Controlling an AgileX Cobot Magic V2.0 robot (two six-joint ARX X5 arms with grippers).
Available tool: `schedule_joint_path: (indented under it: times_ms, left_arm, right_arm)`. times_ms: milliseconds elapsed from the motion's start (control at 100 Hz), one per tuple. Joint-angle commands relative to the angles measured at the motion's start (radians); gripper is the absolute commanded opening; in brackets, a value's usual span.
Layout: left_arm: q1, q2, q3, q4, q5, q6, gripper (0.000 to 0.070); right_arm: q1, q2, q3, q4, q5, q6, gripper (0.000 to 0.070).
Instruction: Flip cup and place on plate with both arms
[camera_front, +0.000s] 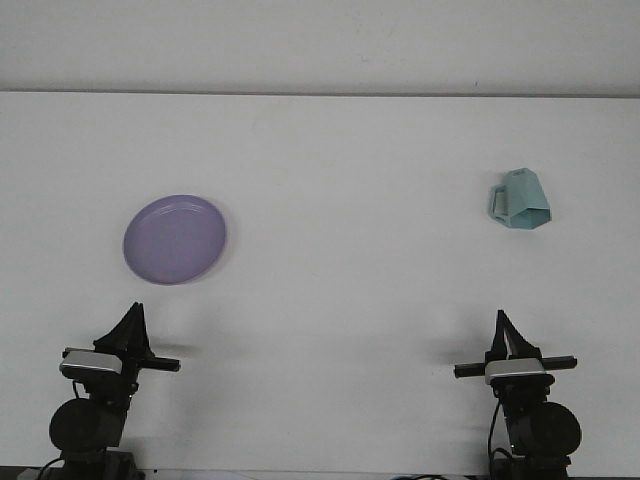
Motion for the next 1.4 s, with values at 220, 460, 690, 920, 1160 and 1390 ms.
schedule_joint_path:
  times_ms: [220, 460, 690, 920, 1160, 1390]
  left_arm:
    - [-0.002, -0.001, -0.019, 0.01, -0.005, -0.006, 0.0015]
    - [-0.002, -0.001, -0.019, 0.01, -0.005, -0.006, 0.0015]
    - [-0.002, -0.001, -0.019, 0.01, -0.005, -0.006, 0.0015]
    - [-0.002, -0.001, -0.019, 0.01, -0.005, -0.006, 0.0015]
    - [-0.002, -0.001, -0.019, 0.013, -0.005, -0.052, 0.0015]
    - [-0.002, -0.001, -0.019, 0.011, -0.005, -0.166, 0.0013]
  right_arm:
    - [0.0, 0.0, -0.003, 0.008, 0.003, 0.006, 0.0]
    - [0.0, 0.0, -0.003, 0.008, 0.003, 0.006, 0.0]
    - [0.0, 0.0, -0.003, 0.008, 0.003, 0.006, 0.0]
    - [0.0, 0.0, -0.003, 0.009, 0.002, 0.007, 0.0]
    - [0.0, 0.0, -0.003, 0.039, 0.0, 0.079, 0.0]
    - [0.0, 0.0, -0.003, 0.076, 0.0, 0.286, 0.0]
